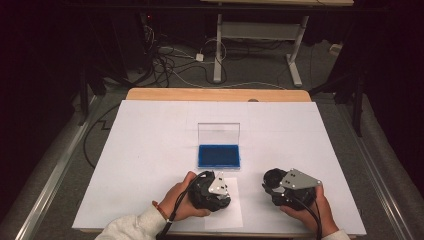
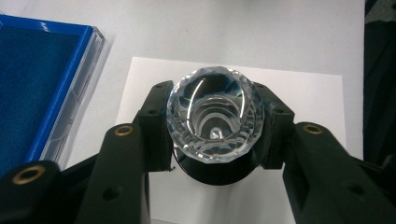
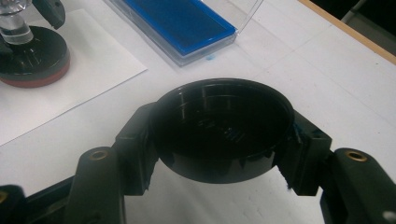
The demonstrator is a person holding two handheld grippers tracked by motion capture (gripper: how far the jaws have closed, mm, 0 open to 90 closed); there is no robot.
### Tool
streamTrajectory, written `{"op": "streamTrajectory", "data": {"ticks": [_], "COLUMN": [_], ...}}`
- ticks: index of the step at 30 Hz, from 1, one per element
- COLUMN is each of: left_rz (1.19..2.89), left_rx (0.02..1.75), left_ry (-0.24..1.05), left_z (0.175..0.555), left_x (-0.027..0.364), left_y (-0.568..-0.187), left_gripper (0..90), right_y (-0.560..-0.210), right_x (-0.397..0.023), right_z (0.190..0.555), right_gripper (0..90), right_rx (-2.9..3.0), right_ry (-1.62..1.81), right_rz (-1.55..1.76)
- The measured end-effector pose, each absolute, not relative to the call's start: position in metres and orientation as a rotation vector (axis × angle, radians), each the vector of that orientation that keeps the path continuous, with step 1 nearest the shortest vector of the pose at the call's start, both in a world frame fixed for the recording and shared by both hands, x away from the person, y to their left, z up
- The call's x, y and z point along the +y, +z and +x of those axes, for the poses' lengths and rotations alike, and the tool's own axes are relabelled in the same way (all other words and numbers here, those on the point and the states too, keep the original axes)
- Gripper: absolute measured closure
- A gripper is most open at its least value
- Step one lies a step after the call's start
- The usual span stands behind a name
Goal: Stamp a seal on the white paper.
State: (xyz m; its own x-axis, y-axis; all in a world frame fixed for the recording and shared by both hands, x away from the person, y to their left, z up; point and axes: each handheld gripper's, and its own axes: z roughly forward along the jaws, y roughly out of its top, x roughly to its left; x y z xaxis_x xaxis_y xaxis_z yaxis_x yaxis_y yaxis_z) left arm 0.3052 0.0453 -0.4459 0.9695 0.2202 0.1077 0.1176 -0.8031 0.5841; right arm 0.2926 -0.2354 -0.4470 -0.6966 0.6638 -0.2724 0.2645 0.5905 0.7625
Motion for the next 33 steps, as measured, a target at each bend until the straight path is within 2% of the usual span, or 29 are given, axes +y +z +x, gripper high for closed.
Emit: {"op": "streamTrajectory", "data": {"ticks": [33], "left_rz": [2.472], "left_rx": [0.256], "left_ry": [0.156], "left_z": [0.3104], "left_x": [0.0502], "left_y": [-0.4499], "left_gripper": [54.3], "right_y": [-0.4470], "right_x": [-0.2366], "right_z": [0.2920], "right_gripper": [38.5], "right_rx": [2.276], "right_ry": [0.968], "right_rz": [0.738]}}
